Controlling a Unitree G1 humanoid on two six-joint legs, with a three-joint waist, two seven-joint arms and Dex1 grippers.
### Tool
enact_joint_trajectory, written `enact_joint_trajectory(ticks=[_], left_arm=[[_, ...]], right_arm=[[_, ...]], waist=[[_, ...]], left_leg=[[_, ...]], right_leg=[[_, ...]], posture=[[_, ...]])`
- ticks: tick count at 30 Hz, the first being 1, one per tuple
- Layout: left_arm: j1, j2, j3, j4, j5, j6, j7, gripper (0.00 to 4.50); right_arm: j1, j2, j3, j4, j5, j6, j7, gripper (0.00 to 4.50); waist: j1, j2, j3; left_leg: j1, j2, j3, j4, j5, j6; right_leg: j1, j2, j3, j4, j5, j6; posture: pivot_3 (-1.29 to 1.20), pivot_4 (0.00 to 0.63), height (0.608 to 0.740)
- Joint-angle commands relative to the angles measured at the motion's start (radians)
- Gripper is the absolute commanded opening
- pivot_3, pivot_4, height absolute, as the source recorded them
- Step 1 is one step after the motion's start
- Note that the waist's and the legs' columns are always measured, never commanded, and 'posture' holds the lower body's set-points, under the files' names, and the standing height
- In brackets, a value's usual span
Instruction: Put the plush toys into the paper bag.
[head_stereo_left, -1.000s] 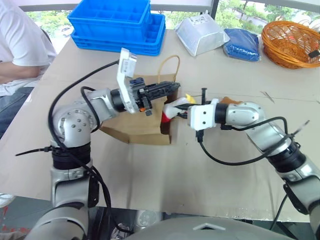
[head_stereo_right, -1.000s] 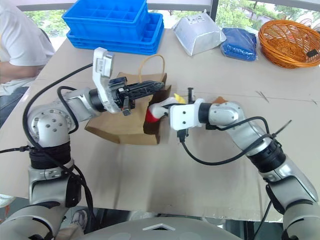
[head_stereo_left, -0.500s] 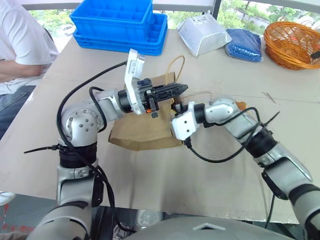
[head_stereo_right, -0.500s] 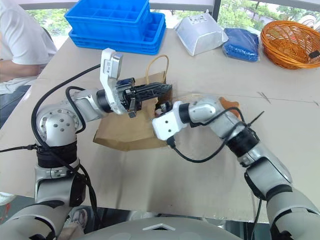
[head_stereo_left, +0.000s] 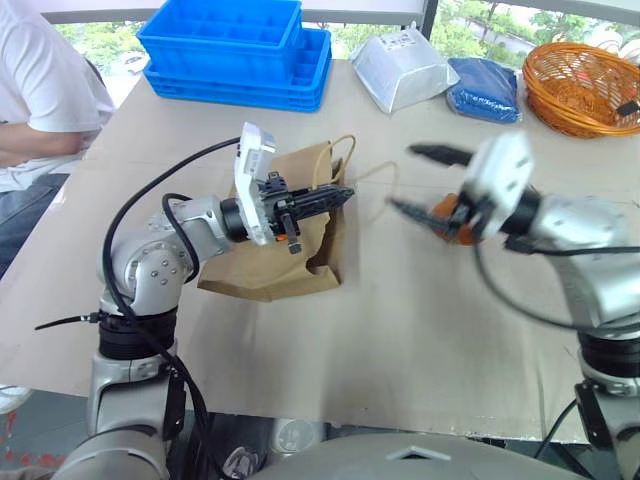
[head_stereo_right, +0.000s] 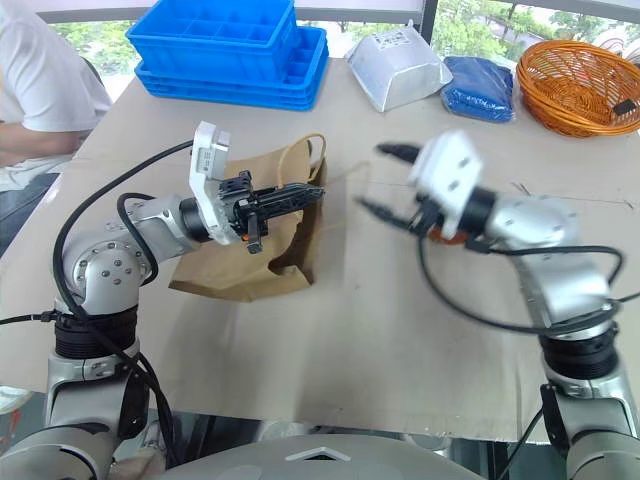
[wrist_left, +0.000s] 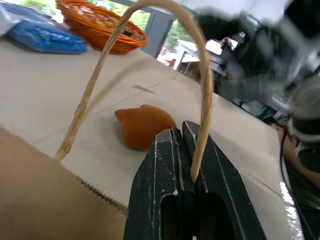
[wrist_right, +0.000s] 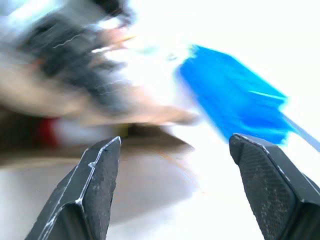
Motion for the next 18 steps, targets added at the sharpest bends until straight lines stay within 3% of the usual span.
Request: enact_joint_trajectory(ticks=[1,3,9,12,16,17,18], left_arm=[[0.022,0.006,-0.005,-0.051,0.022,-0.049,-0.016,0.0],[0.029,0.005,-0.017,-0.058,0.037,-0.066,-0.023,0.0],[0.023,0.002,-0.017,-0.074,0.038,-0.077,-0.011,0.0],[0.018,0.005,0.004,-0.089,0.02,-0.064,0.013,0.0],[0.02,0.012,0.025,-0.095,0.01,-0.063,0.034,0.0],[0.024,0.014,0.025,-0.098,0.011,-0.065,0.034,0.0],[0.026,0.005,0.029,-0.095,0.009,-0.077,0.033,0.0]], right_arm=[[0.059,-0.139,0.027,0.109,-0.093,0.031,0.02,3.4],[0.057,-0.178,0.101,0.221,-0.148,0.018,0.032,3.4],[-0.031,-0.129,0.227,0.506,-0.19,0.067,0.069,3.4],[-0.039,-0.149,0.248,0.529,-0.214,0.045,0.094,2.13],[-0.013,-0.151,0.176,0.473,-0.173,0.044,0.095,0.37],[0.001,-0.142,0.133,0.44,-0.134,0.073,0.093,0.04],[0.023,-0.126,0.066,0.391,-0.07,0.1,0.092,0.04]], waist=[[0.002,0.0,0.0],[0.0,0.0,0.0],[-0.014,0.0,0.0],[-0.008,0.0,0.0],[-0.004,0.0,0.0],[-0.004,0.0,0.0],[-0.002,0.0,0.0]], left_leg=[[0.0,0.0,0.0,-0.001,0.0,0.001],[0.0,-0.001,0.0,0.0,-0.001,0.002],[0.001,-0.001,0.001,-0.001,-0.003,0.005],[0.001,0.0,0.001,-0.001,-0.003,0.005],[0.0,0.0,0.001,-0.001,-0.003,0.005],[0.0,0.0,0.001,-0.001,-0.003,0.005],[0.0,0.0,0.001,-0.001,-0.002,0.004]], right_leg=[[0.0,0.0,0.0,0.0,0.0,0.0],[0.001,0.0,0.0,-0.003,0.0,0.0],[-0.001,0.003,0.005,0.0,0.0,0.0],[-0.001,0.003,0.005,0.0,0.0,0.0],[-0.001,0.002,0.005,-0.001,0.0,0.001],[-0.001,0.002,0.005,-0.001,0.0,0.001],[-0.001,0.002,0.004,-0.001,0.0,0.001]], posture=[[0.0,0.15,0.74],[0.0,0.15,0.74],[0.0,0.15,0.74],[0.0,0.15,0.74],[0.0,0.15,0.74],[0.0,0.15,0.74],[0.0,0.15,0.74]])
